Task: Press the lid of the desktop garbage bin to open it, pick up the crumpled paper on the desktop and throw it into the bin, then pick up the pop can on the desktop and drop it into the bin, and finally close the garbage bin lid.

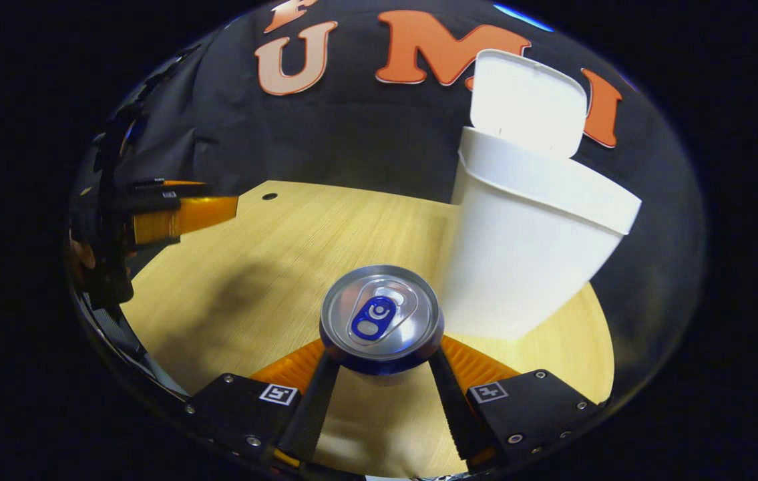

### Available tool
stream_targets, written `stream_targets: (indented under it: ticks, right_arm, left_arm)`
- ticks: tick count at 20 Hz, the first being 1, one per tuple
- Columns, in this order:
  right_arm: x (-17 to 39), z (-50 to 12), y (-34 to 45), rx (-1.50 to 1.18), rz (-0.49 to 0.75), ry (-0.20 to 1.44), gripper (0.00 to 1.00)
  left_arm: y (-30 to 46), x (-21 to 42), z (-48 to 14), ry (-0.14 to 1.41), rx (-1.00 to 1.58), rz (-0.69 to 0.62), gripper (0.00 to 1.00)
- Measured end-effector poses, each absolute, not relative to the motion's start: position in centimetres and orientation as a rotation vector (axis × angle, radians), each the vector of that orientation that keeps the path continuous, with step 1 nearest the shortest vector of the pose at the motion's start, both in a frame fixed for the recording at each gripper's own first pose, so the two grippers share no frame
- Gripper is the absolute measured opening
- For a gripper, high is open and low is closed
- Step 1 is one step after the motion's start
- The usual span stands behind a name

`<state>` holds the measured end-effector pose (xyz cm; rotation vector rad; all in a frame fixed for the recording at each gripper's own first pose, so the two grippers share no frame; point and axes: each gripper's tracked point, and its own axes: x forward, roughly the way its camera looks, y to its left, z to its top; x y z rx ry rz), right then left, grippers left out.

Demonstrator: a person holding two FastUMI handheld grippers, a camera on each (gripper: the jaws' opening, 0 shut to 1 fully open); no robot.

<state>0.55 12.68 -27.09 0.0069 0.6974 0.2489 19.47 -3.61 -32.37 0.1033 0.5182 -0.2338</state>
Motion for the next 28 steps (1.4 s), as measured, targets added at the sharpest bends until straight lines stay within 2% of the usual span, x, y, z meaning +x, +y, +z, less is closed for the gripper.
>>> stream_targets:
  ticks: [7,12,13,14,15,16,28]
  right_arm:
    - [0.3,-21.7,11.2,-0.01,0.134,0.655,0.78]
    - [1.7,-18.9,10.0,-0.019,0.076,0.618,0.78]
    - [2.1,-18.3,9.3,-0.02,0.065,0.613,0.78]
    - [2.5,-17.5,8.1,-0.019,0.058,0.614,0.73]
    - [3.0,-16.5,7.3,-0.021,0.049,0.599,0.78]
    - [3.6,-15.9,6.5,-0.023,0.042,0.589,0.78]
    - [10.6,-9.9,1.6,-0.05,0.004,0.462,0.78]
  left_arm:
    - [-5.7,20.7,-33.3,0.533,0.096,-0.299,0.96]
    - [-5.5,20.7,-33.6,0.538,0.089,-0.297,0.96]
    - [-5.4,20.8,-33.7,0.54,0.085,-0.29,0.96]
    - [-5.3,20.8,-33.8,0.544,0.081,-0.283,0.96]
    - [-5.1,20.8,-33.9,0.547,0.078,-0.273,0.96]
    - [-4.9,20.8,-34.1,0.552,0.075,-0.261,0.96]
    - [1.0,19.1,-34.1,0.561,0.057,-0.101,0.96]
